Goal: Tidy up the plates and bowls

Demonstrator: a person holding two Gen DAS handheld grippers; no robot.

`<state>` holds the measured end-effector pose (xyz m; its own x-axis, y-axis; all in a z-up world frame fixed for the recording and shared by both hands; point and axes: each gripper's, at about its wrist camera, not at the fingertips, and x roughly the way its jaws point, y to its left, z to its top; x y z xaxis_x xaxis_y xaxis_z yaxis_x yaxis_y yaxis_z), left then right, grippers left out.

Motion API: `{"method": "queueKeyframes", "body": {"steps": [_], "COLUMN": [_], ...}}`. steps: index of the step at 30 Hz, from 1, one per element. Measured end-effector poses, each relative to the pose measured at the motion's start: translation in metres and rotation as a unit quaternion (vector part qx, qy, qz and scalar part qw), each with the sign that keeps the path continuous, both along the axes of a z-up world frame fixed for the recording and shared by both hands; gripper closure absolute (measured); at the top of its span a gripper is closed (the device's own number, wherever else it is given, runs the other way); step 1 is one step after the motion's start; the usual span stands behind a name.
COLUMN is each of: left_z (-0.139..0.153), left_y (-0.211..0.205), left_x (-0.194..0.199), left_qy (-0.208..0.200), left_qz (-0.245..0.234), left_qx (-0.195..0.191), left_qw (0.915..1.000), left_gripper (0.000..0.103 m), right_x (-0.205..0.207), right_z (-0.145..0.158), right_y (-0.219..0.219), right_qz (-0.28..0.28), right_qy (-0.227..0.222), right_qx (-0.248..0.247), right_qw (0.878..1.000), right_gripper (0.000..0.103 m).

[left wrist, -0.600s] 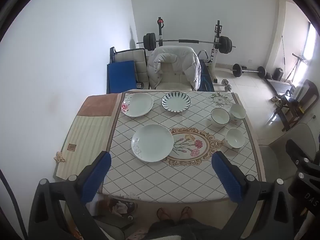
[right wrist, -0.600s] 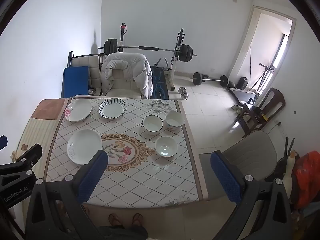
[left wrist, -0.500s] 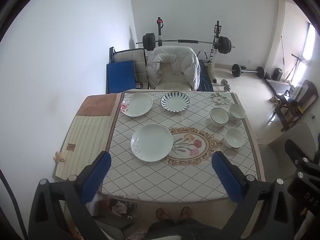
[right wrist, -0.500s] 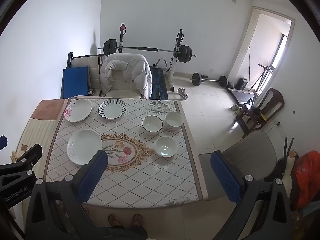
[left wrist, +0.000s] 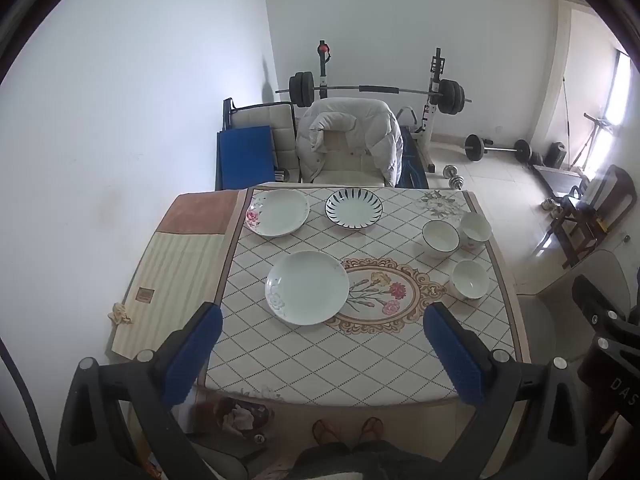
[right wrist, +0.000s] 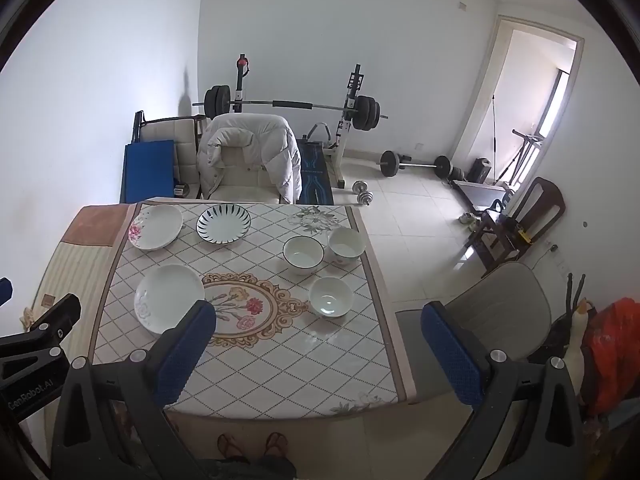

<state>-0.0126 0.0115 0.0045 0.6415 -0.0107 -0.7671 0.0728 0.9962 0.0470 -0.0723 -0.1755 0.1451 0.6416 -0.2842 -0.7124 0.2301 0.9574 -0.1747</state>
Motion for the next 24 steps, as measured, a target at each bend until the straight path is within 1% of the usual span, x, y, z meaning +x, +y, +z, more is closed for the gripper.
{"method": "queueKeyframes", "body": {"steps": [4, 24], "left_z": [0.0002, 0.0082], "left_y": [0.0000, -0.0053], "left_x": [-0.0002, -0.0081], "left_qy": [-0.001, -0.018], "left_qz": [0.000, -0.001], "left_qx": [0.001, 0.004], "left_qw": [1.0000, 0.9998], "left_gripper": [0.000, 0.000], "right_x": [0.0014, -0.0052], "right_z": [-0.0013, -0.0025], "right_y": [-0.0015, -0.0050], "right_qz": [0.001, -0.001], "right_qy": [0.003, -0.015], "right_qx": [0.006, -0.003], "right_qw": [1.000, 1.000], "right_gripper": [0.000, 0.000]}}
